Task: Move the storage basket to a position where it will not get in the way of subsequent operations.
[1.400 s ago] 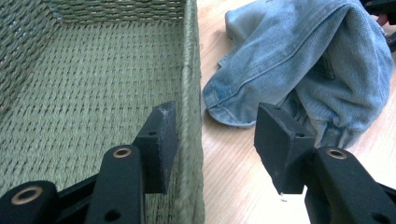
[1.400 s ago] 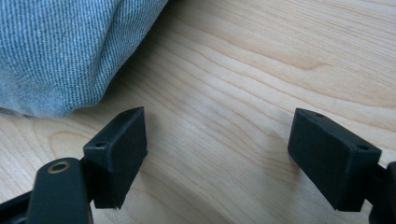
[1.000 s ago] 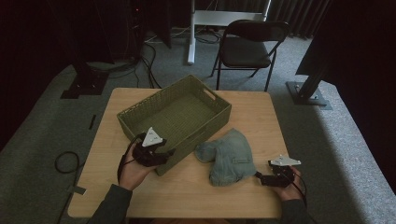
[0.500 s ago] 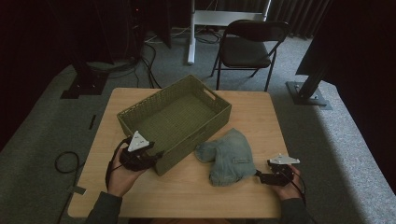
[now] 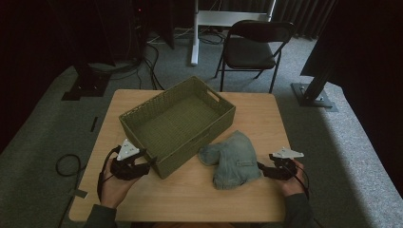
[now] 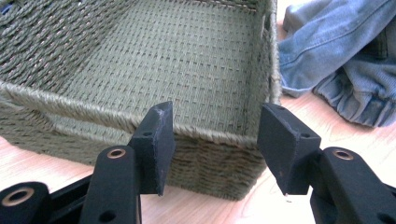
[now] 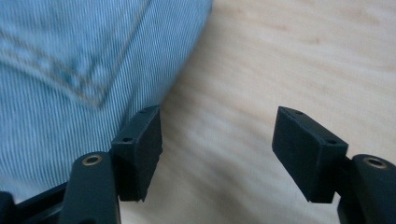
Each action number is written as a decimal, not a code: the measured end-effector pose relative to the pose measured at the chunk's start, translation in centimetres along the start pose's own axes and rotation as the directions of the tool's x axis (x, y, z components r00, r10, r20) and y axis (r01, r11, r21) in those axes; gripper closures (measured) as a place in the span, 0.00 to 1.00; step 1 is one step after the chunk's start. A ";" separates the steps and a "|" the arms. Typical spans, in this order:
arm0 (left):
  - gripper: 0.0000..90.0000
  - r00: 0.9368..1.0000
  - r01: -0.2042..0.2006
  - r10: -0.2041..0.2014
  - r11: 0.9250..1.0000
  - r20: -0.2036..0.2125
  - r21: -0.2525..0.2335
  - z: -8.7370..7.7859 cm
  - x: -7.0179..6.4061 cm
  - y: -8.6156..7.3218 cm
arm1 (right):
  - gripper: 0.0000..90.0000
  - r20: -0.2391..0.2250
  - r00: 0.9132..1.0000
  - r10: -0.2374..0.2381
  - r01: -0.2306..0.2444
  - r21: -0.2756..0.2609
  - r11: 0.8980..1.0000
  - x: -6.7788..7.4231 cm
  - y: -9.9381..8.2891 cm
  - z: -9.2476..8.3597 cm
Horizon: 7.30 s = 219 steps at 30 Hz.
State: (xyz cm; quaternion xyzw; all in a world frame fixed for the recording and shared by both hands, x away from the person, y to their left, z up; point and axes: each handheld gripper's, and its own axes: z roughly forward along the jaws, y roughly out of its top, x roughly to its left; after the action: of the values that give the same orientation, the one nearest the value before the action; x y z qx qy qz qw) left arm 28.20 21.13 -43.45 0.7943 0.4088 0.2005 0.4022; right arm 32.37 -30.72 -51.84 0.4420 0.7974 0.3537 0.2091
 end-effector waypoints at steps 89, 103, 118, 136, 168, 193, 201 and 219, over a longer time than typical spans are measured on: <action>0.57 0.996 0.081 -0.079 0.995 -0.029 0.056 4.3 1.9 -2.0 | 0.68 -0.013 0.999 -0.030 0.029 -0.073 0.997 -2.3 19.4 9.9; 0.58 0.996 0.087 -0.086 0.994 -0.024 0.062 5.7 4.9 -0.6 | 0.64 -0.047 0.999 -0.006 0.002 -0.070 0.998 -2.8 18.4 8.8; 0.63 0.993 0.107 -0.103 0.992 -0.058 0.069 7.6 7.4 1.2 | 0.52 -0.121 0.992 -0.025 0.016 -0.076 0.997 -3.2 17.6 7.9; 0.69 0.990 0.115 -0.108 0.991 -0.093 0.068 11.3 9.7 4.0 | 0.45 -0.104 0.993 -0.064 0.058 -0.054 0.997 -3.4 16.0 7.7; 0.72 0.974 0.187 -0.177 0.981 -0.143 0.056 16.8 11.0 8.1 | 0.56 0.005 1.000 0.026 -0.026 -0.072 0.997 -5.2 15.8 7.8; 0.67 0.981 0.175 -0.170 0.983 -0.089 0.060 16.4 10.7 7.9 | 0.60 0.073 0.997 0.038 -0.036 -0.039 0.999 -5.5 15.5 8.0; 0.65 0.983 0.163 -0.159 0.986 -0.092 0.043 15.1 10.4 7.4 | 0.59 0.055 0.998 0.029 -0.028 -0.021 0.999 -5.5 15.0 6.9; 0.62 0.994 0.103 -0.102 0.995 -0.026 0.011 11.8 7.1 6.4 | 0.60 -0.026 0.999 -0.025 0.024 -0.059 0.998 -2.8 11.1 3.0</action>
State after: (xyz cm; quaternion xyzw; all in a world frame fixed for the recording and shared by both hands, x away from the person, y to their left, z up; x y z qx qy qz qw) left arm 43.11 19.07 -45.43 0.7722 0.4554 0.1873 0.4015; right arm 41.97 -28.01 -45.40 0.4210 0.7946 0.3805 0.2157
